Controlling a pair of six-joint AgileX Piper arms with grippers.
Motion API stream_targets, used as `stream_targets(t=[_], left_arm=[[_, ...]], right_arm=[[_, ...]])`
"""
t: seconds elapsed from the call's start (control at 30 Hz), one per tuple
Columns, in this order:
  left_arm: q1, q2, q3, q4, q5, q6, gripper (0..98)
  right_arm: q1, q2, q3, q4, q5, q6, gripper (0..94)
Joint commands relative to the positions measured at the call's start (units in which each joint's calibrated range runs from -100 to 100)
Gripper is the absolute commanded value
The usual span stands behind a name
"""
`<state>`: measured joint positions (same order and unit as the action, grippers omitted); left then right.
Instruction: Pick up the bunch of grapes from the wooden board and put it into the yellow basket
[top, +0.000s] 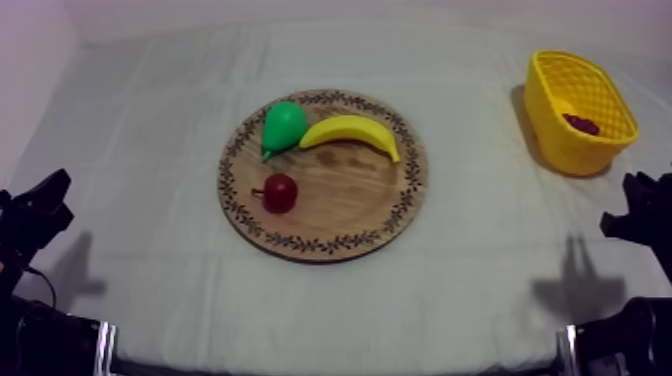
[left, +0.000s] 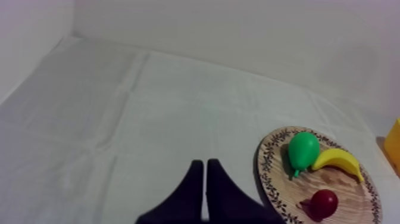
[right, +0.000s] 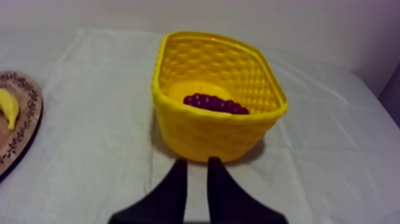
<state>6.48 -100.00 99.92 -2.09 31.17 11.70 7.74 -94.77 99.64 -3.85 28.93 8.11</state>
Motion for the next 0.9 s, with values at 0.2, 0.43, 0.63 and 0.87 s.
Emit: stream_targets(t=[0.2,0.43,0.63,0.87], left_arm=[[0.0,0.0,0.0,-0.03,0.0,0.0,0.1],[0.0,0.0,0.0,-0.03,0.0,0.0,0.1],[0.0,0.0,0.0,-0.03,0.0,0.0,0.1],[0.0,0.0,0.0,-0.03,0.0,0.0,0.1]], right_arm=[[-1.3,-1.0,0.2,0.0,1.3,-1.6,1.4],[-3.2,-1.1,0.2,0.9,3.1,1.4,0.6],[-3.3,-1.0,0.2,2.1,5.0,3.0,0.4],[-3.3,-1.0,0.2,2.3,5.3,3.5,0.3]])
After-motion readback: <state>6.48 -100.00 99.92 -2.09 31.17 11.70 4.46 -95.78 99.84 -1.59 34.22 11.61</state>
